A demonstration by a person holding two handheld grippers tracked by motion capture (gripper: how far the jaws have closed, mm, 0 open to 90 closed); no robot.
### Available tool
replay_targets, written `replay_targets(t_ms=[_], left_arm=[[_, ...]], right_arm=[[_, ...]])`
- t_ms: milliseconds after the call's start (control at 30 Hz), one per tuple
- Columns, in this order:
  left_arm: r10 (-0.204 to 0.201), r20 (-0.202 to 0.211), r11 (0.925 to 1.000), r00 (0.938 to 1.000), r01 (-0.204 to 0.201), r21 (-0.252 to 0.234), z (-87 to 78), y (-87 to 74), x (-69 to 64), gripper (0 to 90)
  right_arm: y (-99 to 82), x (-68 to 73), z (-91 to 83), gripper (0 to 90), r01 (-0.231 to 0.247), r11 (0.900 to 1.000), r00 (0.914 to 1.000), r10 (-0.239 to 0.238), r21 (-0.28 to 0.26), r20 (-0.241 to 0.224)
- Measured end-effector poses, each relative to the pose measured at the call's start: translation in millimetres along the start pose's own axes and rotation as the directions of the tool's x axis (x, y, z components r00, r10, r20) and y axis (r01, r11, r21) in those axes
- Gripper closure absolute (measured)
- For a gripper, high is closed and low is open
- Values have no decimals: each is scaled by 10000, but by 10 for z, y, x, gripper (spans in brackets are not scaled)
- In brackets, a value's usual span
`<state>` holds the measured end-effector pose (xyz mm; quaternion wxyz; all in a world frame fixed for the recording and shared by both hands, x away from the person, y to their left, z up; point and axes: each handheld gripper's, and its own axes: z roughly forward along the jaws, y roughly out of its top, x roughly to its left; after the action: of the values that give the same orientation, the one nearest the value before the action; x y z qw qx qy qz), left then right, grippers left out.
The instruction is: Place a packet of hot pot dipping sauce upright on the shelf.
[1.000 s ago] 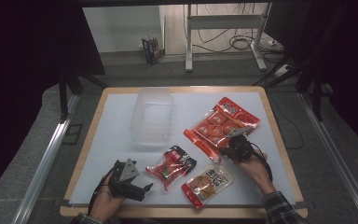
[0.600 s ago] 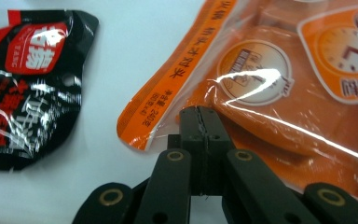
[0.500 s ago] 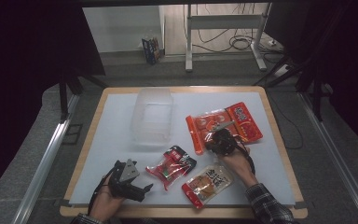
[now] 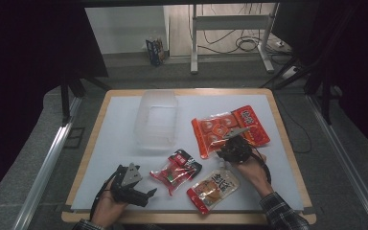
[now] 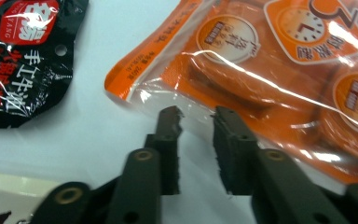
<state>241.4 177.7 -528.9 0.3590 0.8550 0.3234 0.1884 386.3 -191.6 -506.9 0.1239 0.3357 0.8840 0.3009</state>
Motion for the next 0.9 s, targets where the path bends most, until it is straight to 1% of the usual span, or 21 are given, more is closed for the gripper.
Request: replay_targets(t_ms=[33,133,400,567,700,900], left_arm=[[-16,8,10000,10000,16,13,1,0,0,19],[-56,75,9999,10000,56,116,8,0,-4,20],[-78,166,9998,9998,75,192,10,-6,-4,22],[-23,175,9998,9998,20,214,14,-5,-10,22],[4,159,9998,9999,-7,205,14,-6,-13,22],[64,130,9998,9999,-66,186,16,-7,-18,21]], right_arm=[[-10,1,-6,622,-31,10000,10000,31,16,1],[-27,9,-10,558,-23,10000,10000,23,74,73],[-37,37,-122,406,70,9996,9998,-64,-279,210],[-91,-43,-188,304,-30,9985,9997,42,-542,221],[-139,-99,-223,238,-123,9985,9995,138,-540,279],[-223,-184,-310,148,-190,9972,9991,217,-727,361]])
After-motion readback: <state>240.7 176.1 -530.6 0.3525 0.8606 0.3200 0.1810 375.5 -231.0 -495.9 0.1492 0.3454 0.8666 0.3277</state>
